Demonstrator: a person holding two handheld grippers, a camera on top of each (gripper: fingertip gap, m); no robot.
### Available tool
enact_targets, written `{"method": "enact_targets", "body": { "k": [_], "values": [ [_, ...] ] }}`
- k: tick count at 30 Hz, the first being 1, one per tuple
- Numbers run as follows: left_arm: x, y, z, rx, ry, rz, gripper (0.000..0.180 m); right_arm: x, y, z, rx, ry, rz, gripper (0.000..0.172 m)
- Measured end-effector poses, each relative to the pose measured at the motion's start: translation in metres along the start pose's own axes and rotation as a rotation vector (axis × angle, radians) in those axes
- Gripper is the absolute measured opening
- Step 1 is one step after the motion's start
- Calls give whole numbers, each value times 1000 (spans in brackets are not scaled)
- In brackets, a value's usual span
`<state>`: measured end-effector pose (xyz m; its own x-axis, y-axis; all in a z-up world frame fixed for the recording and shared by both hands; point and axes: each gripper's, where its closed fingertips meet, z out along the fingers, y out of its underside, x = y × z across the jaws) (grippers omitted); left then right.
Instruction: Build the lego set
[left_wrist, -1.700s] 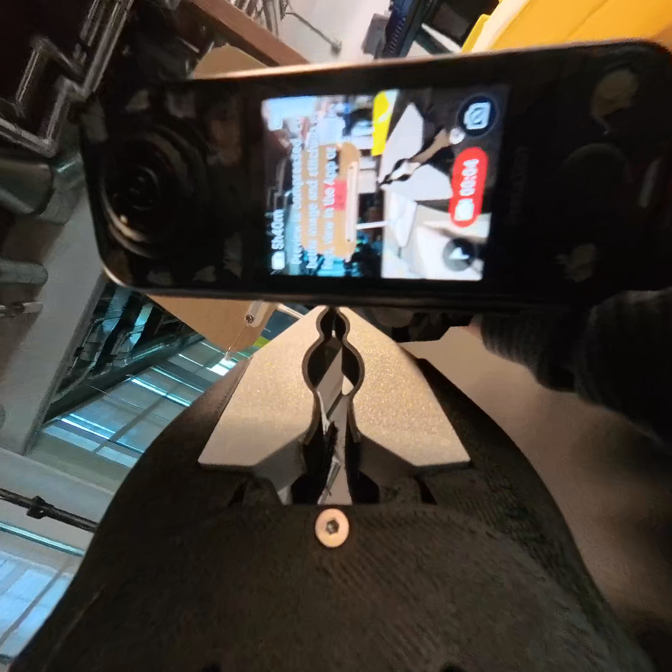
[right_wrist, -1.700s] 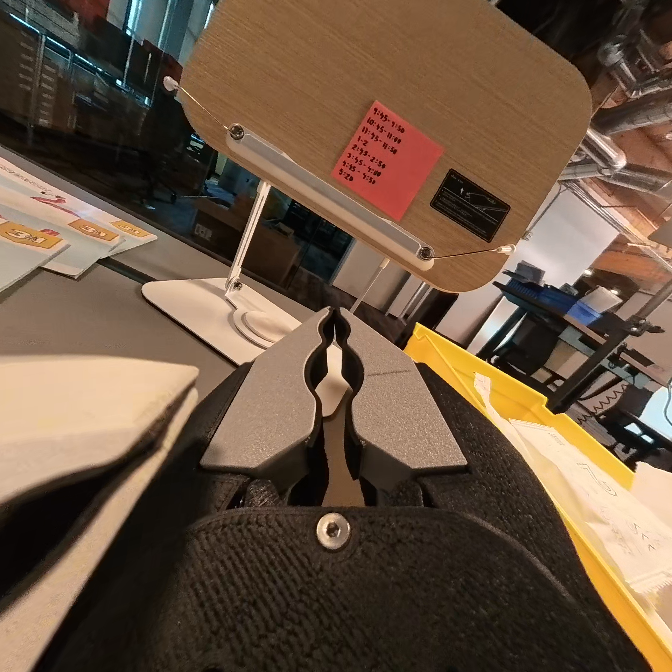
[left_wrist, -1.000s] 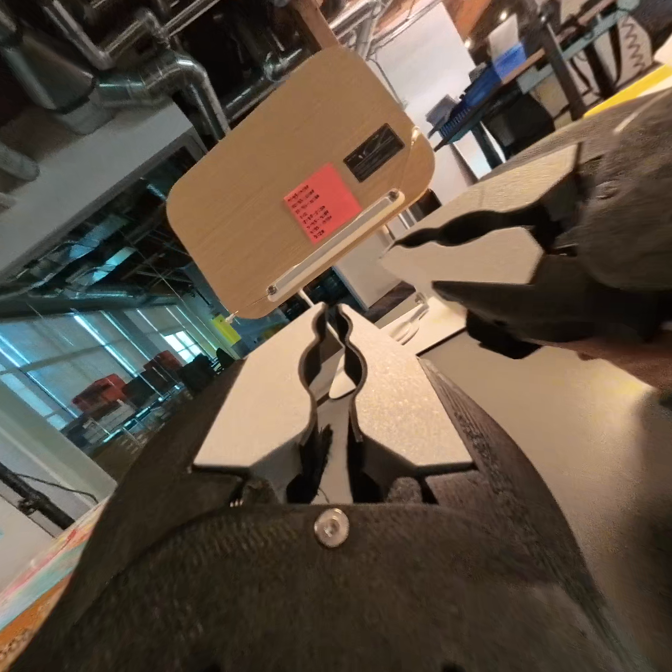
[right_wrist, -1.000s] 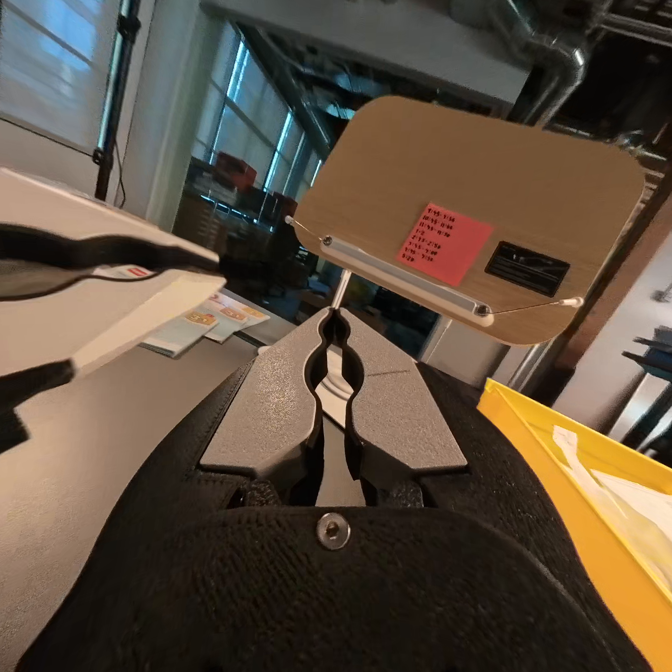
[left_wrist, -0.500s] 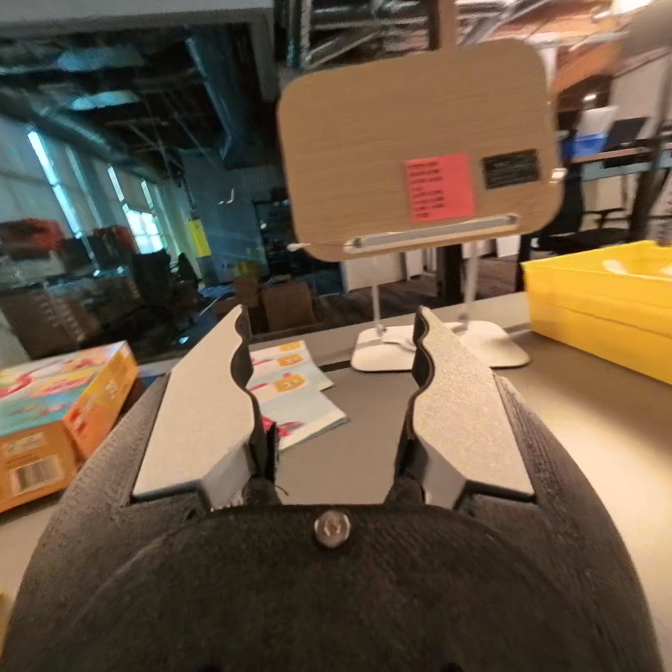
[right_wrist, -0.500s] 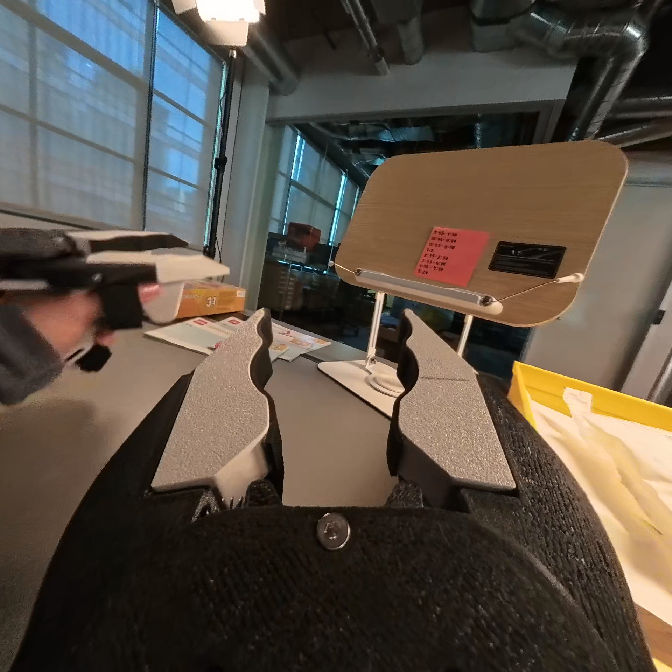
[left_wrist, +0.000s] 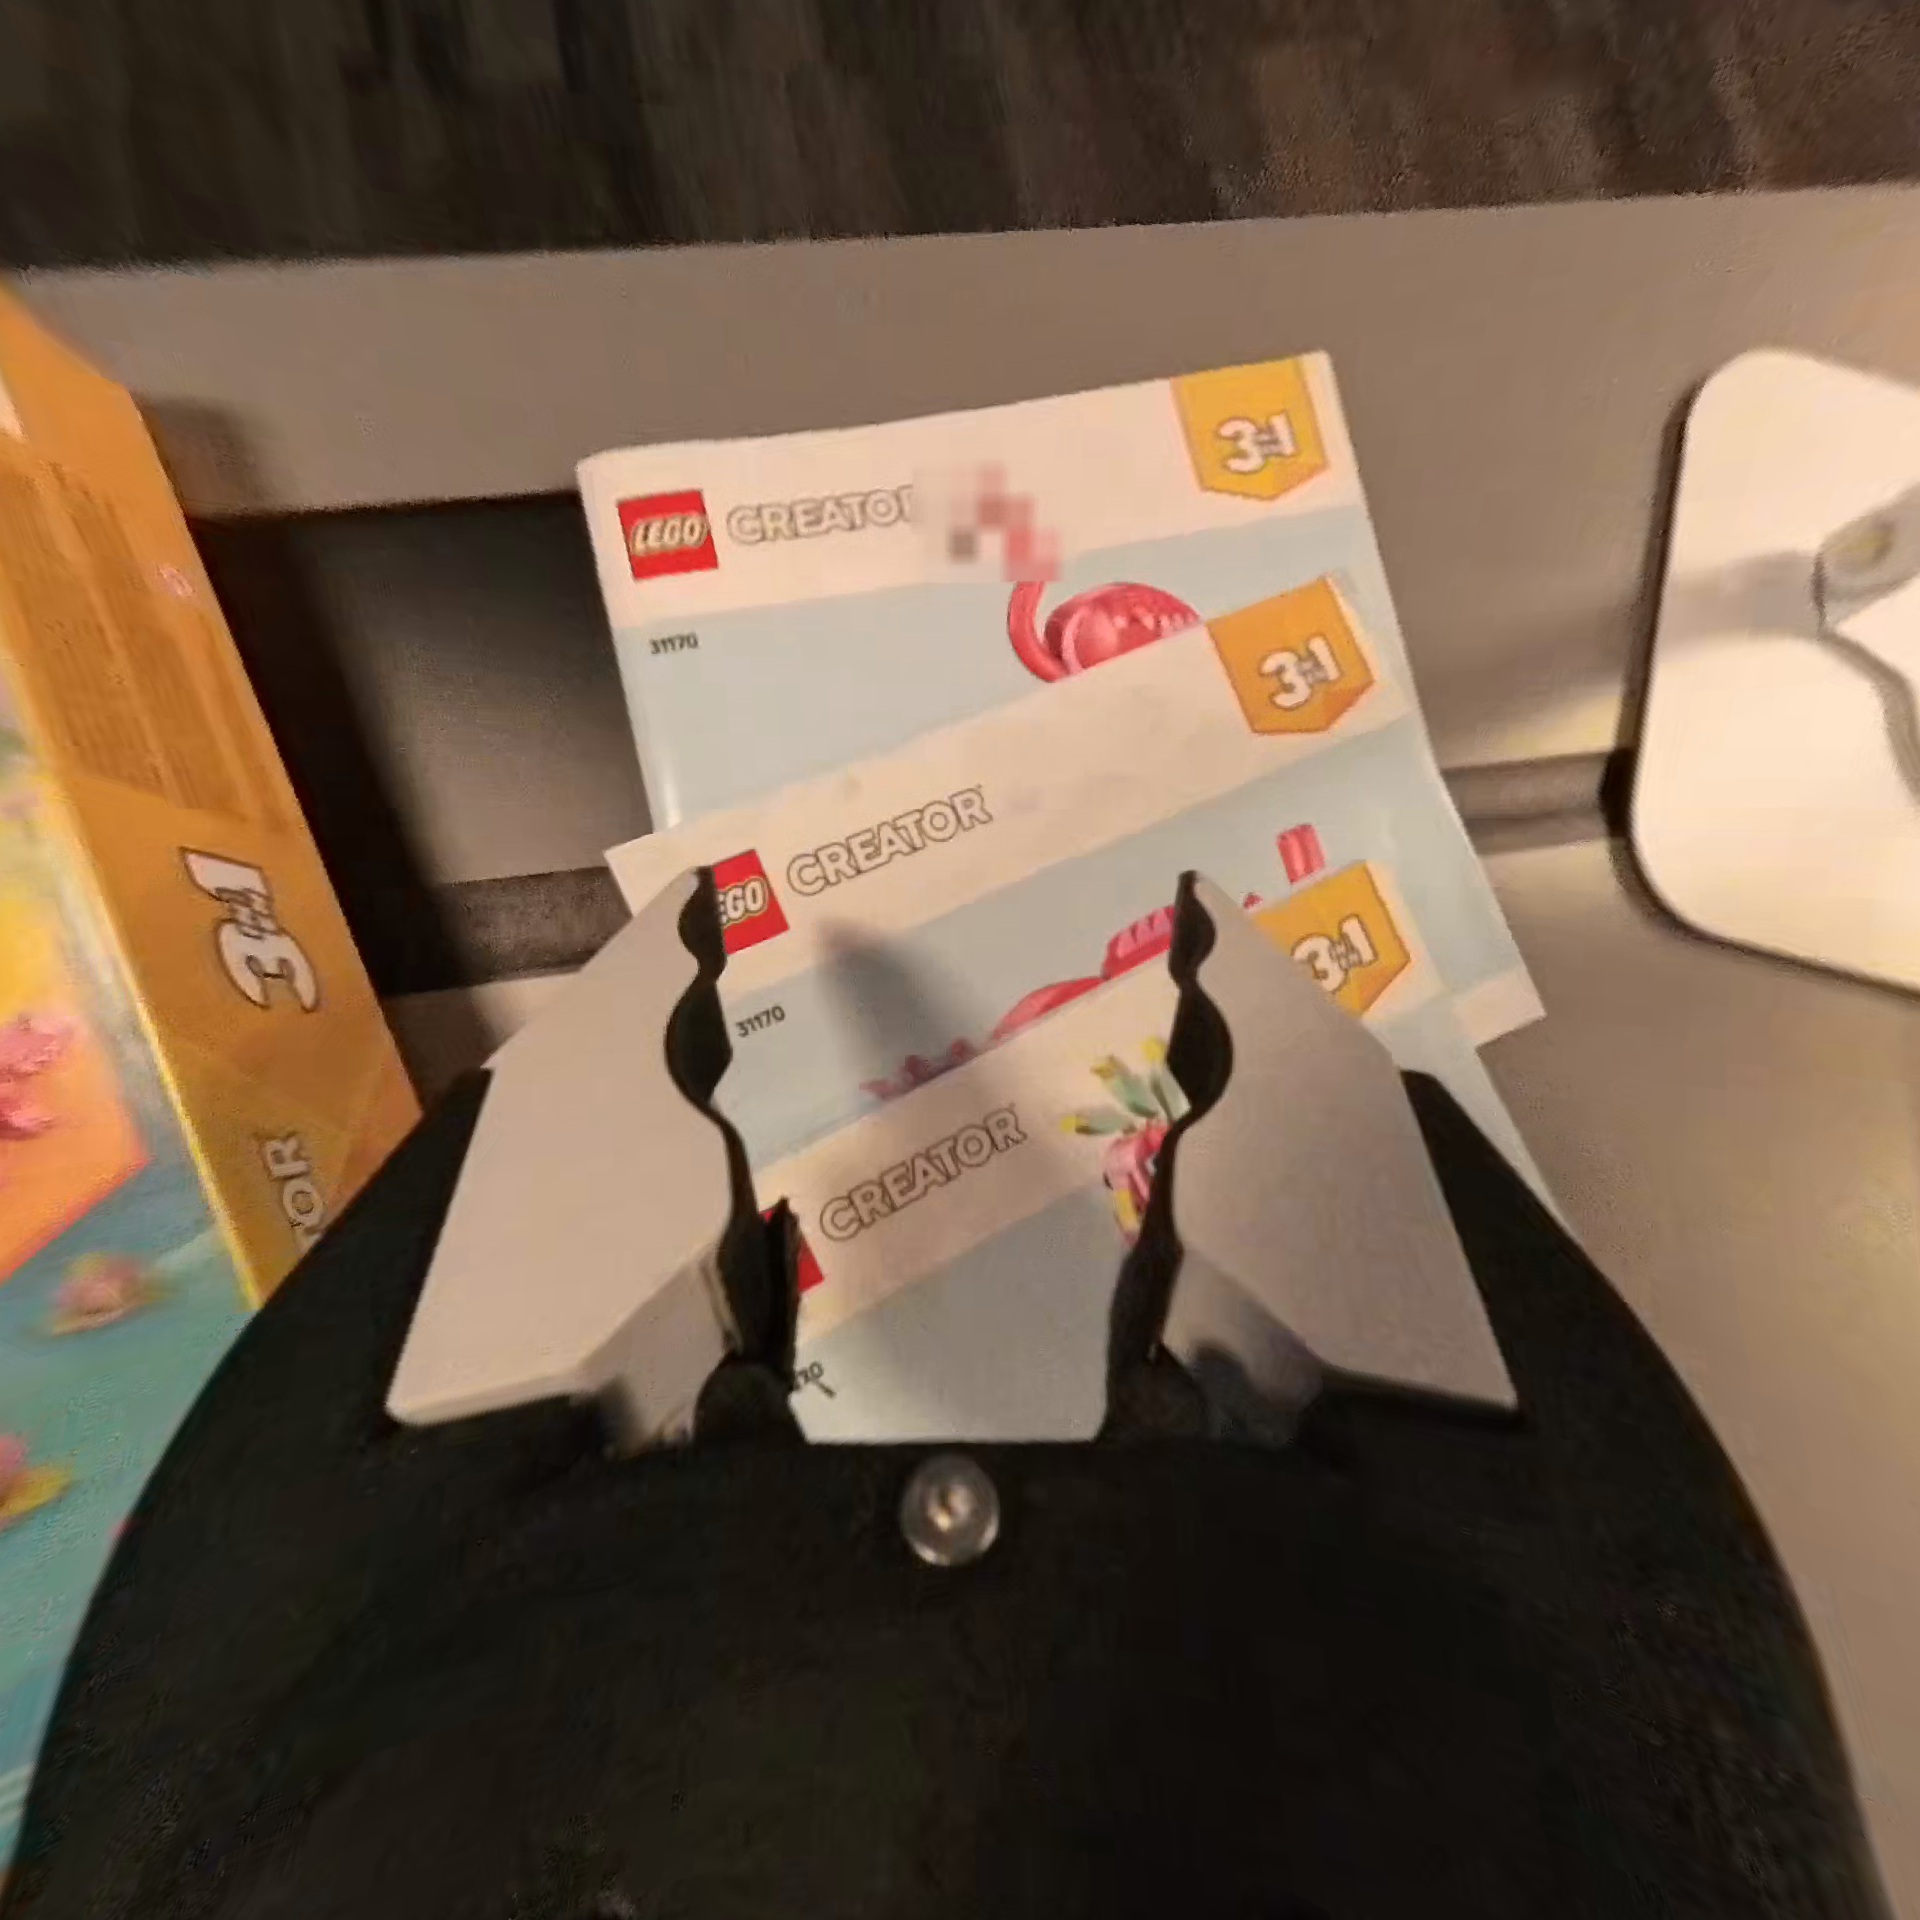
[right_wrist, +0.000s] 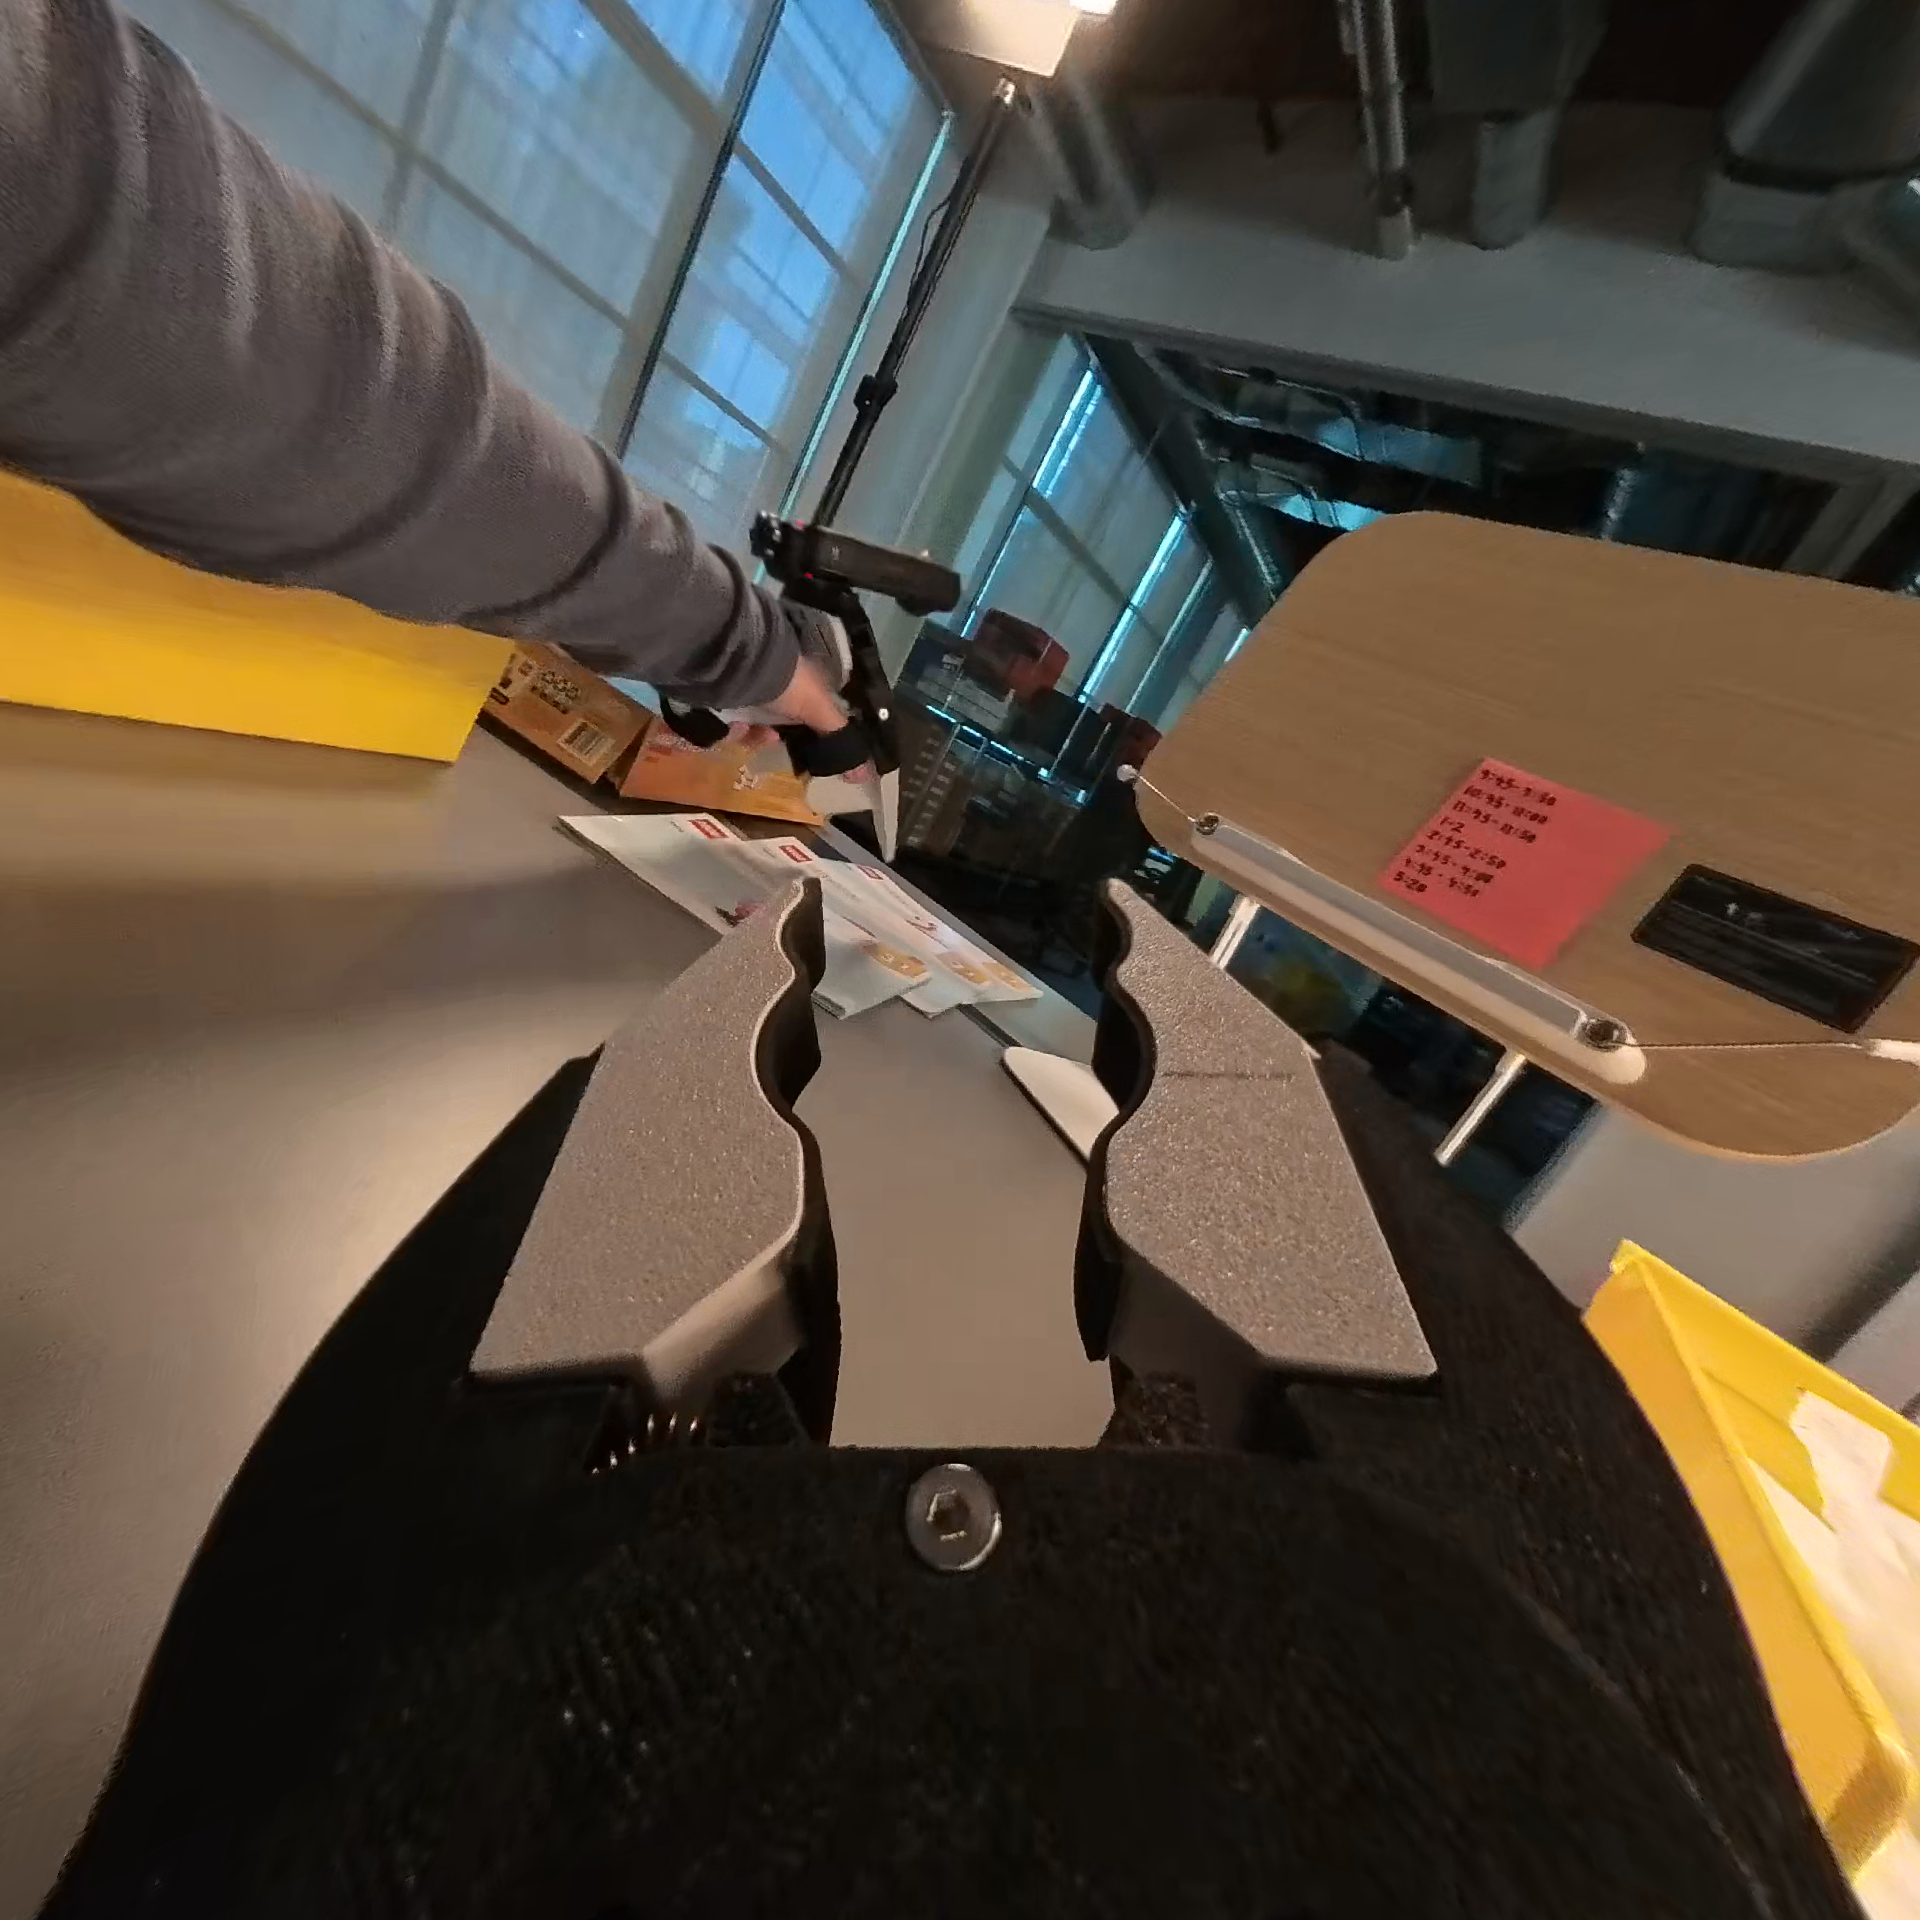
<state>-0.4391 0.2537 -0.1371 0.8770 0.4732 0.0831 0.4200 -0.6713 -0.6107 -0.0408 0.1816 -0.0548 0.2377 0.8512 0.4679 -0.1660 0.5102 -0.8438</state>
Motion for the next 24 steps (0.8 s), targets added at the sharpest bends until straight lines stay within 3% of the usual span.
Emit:
{"method": "enact_targets", "body": {
  "k": [8, 14, 19, 24],
  "values": [
    [-48, 30, 22, -231, -122, -237, 71, -7, 0, 2, -2, -32, -2, 47],
    [-41, 38, 14, -272, -37, -209, 8, -7, 2, 3, -14, -36, 8, 45],
    [-29, 5, -14, -76, 14, -148, 0, -6, 4, 4, -24, -32, 14, 41],
    [-5, -40, -75, 163, -10, 53, 0, -2, 4, 4, -22, -13, 26, 39]
  ]
}}
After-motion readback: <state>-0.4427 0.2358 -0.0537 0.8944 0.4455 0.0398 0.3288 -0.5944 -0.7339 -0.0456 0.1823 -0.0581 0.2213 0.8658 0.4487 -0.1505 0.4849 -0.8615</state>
